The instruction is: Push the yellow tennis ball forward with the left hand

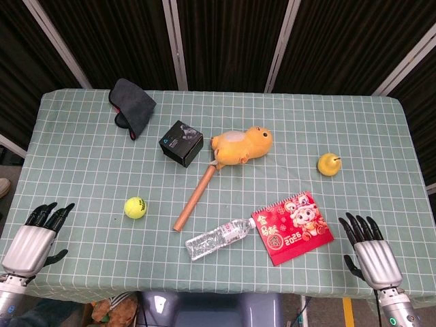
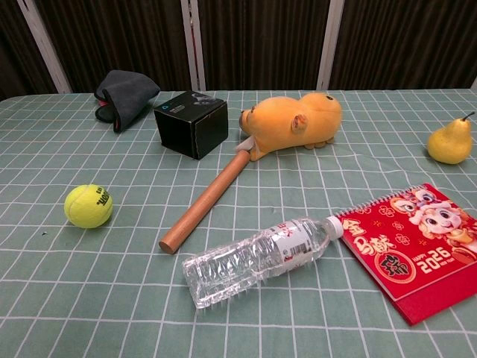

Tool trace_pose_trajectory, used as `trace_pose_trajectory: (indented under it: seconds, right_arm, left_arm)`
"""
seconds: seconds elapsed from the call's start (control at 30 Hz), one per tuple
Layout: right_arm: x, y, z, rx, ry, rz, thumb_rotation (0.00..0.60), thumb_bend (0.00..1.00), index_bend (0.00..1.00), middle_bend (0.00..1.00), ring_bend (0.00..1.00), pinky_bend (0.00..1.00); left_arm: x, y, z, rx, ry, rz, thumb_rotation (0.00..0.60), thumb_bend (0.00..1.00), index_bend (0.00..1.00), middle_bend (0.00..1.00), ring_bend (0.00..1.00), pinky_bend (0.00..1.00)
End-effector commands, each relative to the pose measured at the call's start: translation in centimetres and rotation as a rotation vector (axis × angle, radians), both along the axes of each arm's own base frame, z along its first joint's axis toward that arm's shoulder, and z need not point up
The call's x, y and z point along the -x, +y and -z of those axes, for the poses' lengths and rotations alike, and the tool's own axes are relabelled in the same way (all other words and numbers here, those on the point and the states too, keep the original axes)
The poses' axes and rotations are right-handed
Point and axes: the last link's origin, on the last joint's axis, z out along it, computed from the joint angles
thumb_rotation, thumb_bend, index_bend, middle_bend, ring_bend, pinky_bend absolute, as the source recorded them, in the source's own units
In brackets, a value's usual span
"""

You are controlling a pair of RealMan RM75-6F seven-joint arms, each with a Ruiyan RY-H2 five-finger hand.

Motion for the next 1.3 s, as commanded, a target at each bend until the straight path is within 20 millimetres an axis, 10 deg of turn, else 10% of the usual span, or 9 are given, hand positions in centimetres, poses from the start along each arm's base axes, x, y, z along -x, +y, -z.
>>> trace_pose_trajectory:
  seconds: [0.03,0.3,0.63,1.3]
  right_arm:
    - [0.0,0.2,0.1,-0.001,0.004,-0.003,0.6,0.43,0.0,0.0,0.0,0.0]
    - [0.0,0.3,-0.2,0.008,0.004,-0.001,0.6,0.43,0.0,0.0,0.0,0.0]
    - [0.5,-0.5,0.4,-0.026,0.001,0.019,0.6,0.43,0.0,0.0,0.0,0.0]
    - [1.4,-2.6,-0.3,-0.009,-0.042,0.065,0.6,0.43,0.0,0.0,0.0,0.0]
  left_arm:
    - [-0.1,0.1,0.1,0.002,0.003,0.004,0.6,0.09,0.06,0.21,0.09,0.14]
    - [-0.5,0.6,0.9,0.02,0.018,0.023,0.6,0.09,0.09,0.24,0.1,0.18]
    - [-0.7,2.7,5.2,0.116,0.051,0.143,0.6,0.45,0.54,0.76,0.43,0.6]
    - [-2.3,6.0,11.2,0.339,0.067,0.126,0.6,0.45,0.6,0.82,0.48,0.64]
